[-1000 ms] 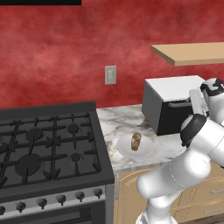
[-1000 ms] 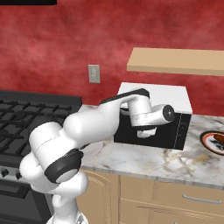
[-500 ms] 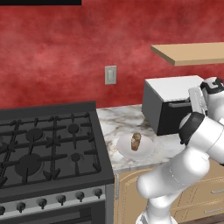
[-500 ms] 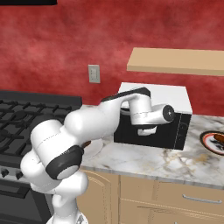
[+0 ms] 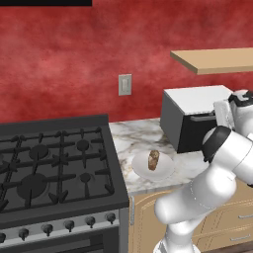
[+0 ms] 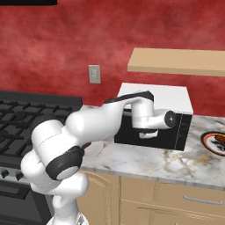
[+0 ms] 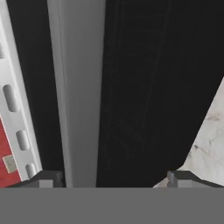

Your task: Open the toaster oven door. Place the bread on the bottom rack in the toaster oven and place the chicken drumstick on the top rack.

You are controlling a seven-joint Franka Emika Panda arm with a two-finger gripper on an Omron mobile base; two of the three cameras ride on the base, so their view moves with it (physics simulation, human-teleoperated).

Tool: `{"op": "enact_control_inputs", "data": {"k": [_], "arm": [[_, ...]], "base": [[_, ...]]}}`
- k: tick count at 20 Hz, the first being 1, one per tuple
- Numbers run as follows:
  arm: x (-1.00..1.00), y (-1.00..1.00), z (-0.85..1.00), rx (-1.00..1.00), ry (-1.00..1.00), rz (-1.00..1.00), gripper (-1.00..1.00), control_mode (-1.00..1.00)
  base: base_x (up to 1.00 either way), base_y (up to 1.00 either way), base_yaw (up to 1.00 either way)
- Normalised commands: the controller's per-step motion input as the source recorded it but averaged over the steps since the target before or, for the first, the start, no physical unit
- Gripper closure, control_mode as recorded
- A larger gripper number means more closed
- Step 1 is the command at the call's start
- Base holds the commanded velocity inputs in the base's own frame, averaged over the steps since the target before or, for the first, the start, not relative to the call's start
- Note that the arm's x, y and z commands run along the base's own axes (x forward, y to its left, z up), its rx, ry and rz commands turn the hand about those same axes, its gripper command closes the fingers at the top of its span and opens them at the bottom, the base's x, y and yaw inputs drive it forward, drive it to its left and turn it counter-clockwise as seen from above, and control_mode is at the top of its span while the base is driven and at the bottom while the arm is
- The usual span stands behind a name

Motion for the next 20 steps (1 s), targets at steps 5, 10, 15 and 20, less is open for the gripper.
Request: {"op": "enact_control_inputs", "data": {"k": [5, 10, 15, 20], "arm": [[0.07, 0.0, -0.22, 0.0, -0.1, 0.03, -1.0, -1.0], [0.11, -0.01, -0.2, 0.0, -0.12, 0.05, -1.0, -1.0], [0.28, -0.05, -0.09, 0.0, -0.08, 0.03, -1.0, -1.0], [0.12, -0.04, -0.02, 0.0, -0.13, 0.01, -1.0, -1.0]], "base": [[0.0, 0.0, 0.0], [0.0, 0.0, 0.0], [0.0, 0.0, 0.0], [0.0, 0.0, 0.0]]}}
